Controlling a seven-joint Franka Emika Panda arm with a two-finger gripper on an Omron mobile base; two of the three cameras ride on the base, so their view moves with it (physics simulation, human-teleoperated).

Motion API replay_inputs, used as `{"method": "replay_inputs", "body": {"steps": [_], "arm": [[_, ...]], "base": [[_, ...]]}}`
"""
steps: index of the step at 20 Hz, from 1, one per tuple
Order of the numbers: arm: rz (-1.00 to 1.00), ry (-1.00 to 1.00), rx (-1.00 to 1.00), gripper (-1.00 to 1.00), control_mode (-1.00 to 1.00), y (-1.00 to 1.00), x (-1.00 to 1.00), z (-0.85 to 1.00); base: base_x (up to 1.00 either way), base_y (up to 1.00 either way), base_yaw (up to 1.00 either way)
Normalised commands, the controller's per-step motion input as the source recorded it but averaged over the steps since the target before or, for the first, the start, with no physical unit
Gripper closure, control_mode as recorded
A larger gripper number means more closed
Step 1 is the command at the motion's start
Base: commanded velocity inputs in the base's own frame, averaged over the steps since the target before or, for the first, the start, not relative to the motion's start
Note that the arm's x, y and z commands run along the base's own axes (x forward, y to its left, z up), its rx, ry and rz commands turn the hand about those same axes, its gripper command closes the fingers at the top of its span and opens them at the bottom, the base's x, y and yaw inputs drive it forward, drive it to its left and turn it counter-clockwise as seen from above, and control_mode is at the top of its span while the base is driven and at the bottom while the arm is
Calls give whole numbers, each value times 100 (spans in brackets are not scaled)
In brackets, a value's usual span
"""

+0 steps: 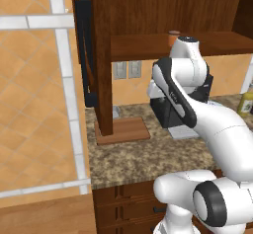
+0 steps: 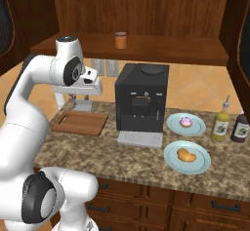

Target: From the different types of pastries on the counter, select a croissant and place it on the cutting board. Then retrieve a jar of jam from the cabinet and place it alongside the croissant on the cutting board.

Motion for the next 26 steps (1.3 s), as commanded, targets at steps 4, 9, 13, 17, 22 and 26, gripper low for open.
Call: {"method": "replay_inputs", "body": {"steps": [4,9,13,17,22,26], "arm": [[1,-3,0,-100,-100,-3,2,0],[0,-44,0,-100,-100,-38,-9,26],[2,-50,1,-100,-100,-27,-1,58],[2,-1,2,-100,-100,-3,2,24],[2,-11,10,-100,-100,-16,17,100],[0,-6,5,-100,-100,-3,12,84]], "base": [[0,0,0],[0,0,0],[0,0,0],[0,0,0],[0,0,0],[0,0,0]]}}
